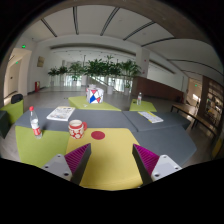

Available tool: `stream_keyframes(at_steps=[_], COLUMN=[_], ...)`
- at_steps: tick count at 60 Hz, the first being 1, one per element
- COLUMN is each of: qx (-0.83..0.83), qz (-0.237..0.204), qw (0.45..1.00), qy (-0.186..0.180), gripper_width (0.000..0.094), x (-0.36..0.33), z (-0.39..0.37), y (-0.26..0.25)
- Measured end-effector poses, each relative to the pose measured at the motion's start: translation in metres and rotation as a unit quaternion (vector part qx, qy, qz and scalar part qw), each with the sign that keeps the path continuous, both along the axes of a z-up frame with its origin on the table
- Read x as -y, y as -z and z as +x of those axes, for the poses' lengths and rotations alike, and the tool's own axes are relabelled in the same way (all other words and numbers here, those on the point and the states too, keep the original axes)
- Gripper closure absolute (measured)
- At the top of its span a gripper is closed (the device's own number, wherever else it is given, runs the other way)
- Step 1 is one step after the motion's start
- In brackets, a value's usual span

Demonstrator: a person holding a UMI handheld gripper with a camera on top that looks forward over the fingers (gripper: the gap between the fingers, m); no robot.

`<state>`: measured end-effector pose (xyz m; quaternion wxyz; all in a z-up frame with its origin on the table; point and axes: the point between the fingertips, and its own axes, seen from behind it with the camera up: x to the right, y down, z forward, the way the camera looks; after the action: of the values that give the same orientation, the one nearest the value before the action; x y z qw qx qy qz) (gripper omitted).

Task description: Pour water

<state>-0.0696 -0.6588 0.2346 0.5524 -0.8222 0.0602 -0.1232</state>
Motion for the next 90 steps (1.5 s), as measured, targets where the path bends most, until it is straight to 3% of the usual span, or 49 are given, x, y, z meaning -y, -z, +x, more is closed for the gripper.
stream_keyframes(at_steps=[13,27,36,45,58,67,71,84,90], qx=[-0.002,-0.031,-0.058,-0.071,-0.050,-0.046,-0.040,-0.056,-0.069], qz=[-0.015,-0.019,-0.003,0.013,0.035,0.043,0.054,0.071,0.080], qw=[0.999,0.990,0.983,0.979,0.982,0.983,0.983,0.981,0.978], qy=[-0.037,-0.136,-0.177,-0.192,-0.181,-0.173,-0.170,-0.172,-0.179], gripper_width=[0.0082,0.0078,0.0083,0.0083,0.0097,0.0181,0.0416,0.0623,0.0623], x=[-0.013,-0.052,-0.109,-0.186,-0.293,-0.335,-0.346,-0.351,-0.348], z=[-0.056,-0.227,-0.334,-0.408,-0.451,-0.460,-0.461,-0.459,-0.456], y=[0.030,0.073,0.091,0.113,0.145,0.159,0.160,0.152,0.141])
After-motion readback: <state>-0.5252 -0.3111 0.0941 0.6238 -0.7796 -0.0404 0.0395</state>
